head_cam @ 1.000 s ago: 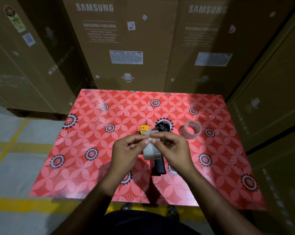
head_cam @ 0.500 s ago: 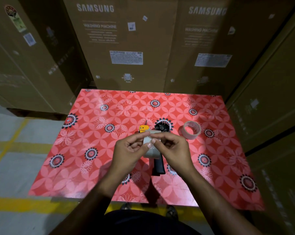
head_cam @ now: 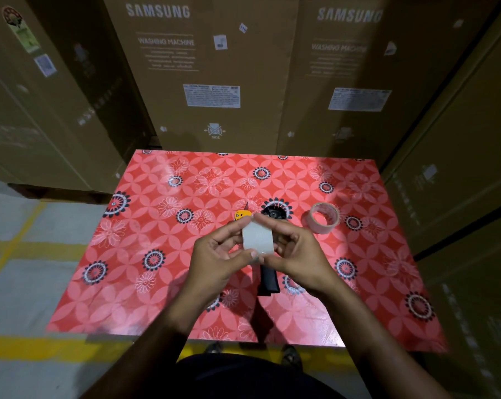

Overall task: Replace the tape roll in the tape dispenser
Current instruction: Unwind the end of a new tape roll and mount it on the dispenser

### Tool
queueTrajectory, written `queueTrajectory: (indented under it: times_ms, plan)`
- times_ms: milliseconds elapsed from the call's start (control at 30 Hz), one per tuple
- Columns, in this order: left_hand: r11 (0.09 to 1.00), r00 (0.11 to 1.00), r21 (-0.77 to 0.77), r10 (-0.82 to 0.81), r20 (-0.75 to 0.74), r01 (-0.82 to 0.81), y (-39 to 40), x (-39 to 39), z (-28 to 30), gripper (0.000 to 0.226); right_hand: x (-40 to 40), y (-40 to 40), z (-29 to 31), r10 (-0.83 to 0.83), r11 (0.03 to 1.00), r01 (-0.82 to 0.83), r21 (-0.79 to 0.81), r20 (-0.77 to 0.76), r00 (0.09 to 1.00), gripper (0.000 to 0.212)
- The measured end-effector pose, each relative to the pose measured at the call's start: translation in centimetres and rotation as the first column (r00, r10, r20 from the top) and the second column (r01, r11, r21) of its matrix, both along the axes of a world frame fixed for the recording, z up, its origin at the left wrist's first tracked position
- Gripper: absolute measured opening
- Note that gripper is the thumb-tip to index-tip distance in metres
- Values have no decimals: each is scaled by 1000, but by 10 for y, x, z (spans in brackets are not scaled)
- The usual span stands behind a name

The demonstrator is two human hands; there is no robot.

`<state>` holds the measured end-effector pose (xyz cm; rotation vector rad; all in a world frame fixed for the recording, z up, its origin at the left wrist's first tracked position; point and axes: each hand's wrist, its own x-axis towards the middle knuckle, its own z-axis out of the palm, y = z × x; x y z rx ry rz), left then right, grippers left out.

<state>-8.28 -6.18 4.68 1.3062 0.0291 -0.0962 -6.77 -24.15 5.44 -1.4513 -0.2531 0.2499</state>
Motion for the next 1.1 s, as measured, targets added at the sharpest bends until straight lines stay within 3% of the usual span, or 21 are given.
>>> queueTrajectory:
  times_ms: [167,300,433,633,800,1100]
  plan:
    - [991,997,-112,68,-24,-70,-4,2,2,70,-3,8,-7,-162,986,160,-39,-37,986,77]
    - [980,994,-169,99,-42,-105,-5,4,4,72,-7,9,-12,-135,986,135,-94,6,991,46]
    - [980,997,-187,70,-27,-73,-1,5,4,69,-6,11,-14,-116,986,122,-117,51,992,30]
    - [995,995,33,95,35,-96,-1,2,0,44,-1,8,-15,-149,982,157,-109,78,986,22]
    - [904,962,369,136,236,-218,5,4,-4,33,0,4,-17,-121,982,131,-139,76,990,22]
    - [851,978,499,72,197,-164,8,3,-3,5,4,-7,-10,2,923,51,-381,136,991,20]
